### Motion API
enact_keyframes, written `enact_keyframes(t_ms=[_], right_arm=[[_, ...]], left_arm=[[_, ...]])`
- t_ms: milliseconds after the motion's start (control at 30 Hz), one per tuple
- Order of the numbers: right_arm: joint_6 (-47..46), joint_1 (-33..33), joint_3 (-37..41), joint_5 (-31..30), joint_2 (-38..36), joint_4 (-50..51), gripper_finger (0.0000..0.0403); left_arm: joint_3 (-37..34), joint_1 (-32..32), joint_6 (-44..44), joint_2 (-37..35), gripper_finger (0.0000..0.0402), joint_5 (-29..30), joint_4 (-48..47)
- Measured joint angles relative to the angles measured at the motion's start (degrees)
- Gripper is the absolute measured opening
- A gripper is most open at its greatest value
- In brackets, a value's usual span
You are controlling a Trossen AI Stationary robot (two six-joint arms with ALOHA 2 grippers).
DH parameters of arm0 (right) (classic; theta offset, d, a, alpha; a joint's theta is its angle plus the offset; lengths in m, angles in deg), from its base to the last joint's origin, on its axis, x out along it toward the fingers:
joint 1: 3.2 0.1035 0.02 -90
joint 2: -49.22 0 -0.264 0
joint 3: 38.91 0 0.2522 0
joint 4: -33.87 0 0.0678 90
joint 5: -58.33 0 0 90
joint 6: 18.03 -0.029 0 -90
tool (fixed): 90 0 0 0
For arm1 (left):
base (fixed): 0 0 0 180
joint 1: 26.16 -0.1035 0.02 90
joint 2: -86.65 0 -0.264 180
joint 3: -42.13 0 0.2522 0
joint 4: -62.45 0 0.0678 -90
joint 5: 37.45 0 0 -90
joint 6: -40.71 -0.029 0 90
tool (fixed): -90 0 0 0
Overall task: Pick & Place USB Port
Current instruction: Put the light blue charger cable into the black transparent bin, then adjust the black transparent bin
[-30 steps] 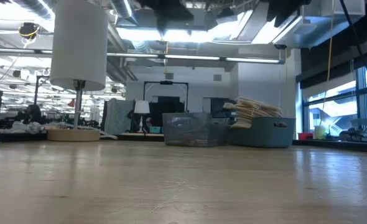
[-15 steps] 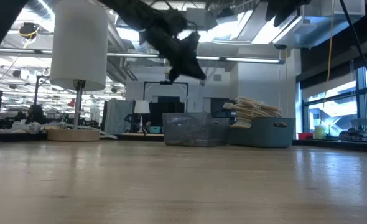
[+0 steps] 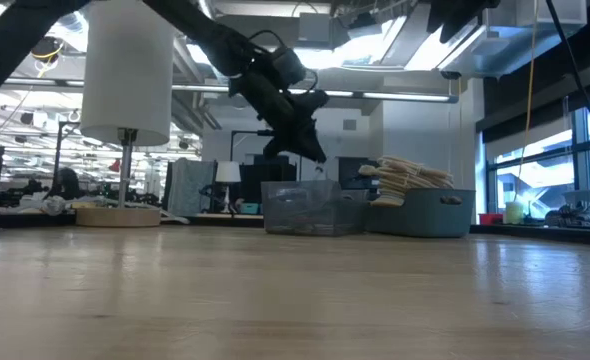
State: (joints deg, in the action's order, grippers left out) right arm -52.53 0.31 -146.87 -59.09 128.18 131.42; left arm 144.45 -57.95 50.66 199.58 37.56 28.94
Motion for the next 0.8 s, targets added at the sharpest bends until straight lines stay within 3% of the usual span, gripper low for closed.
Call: enact_keyframes(t_ms=[500,800], right_arm=[[0.0,0.2,0.0,1.5,0.0,-0.2,0.0263],[0.0,0.2,0.0,1.6,0.0,-0.2,0.0263]], left_arm=[[0.0,0.8,1.8,5.5,0.0012,-3.3,-0.1],[0.0,0.9,1.3,5.5,0.0107,-3.3,0.7]])
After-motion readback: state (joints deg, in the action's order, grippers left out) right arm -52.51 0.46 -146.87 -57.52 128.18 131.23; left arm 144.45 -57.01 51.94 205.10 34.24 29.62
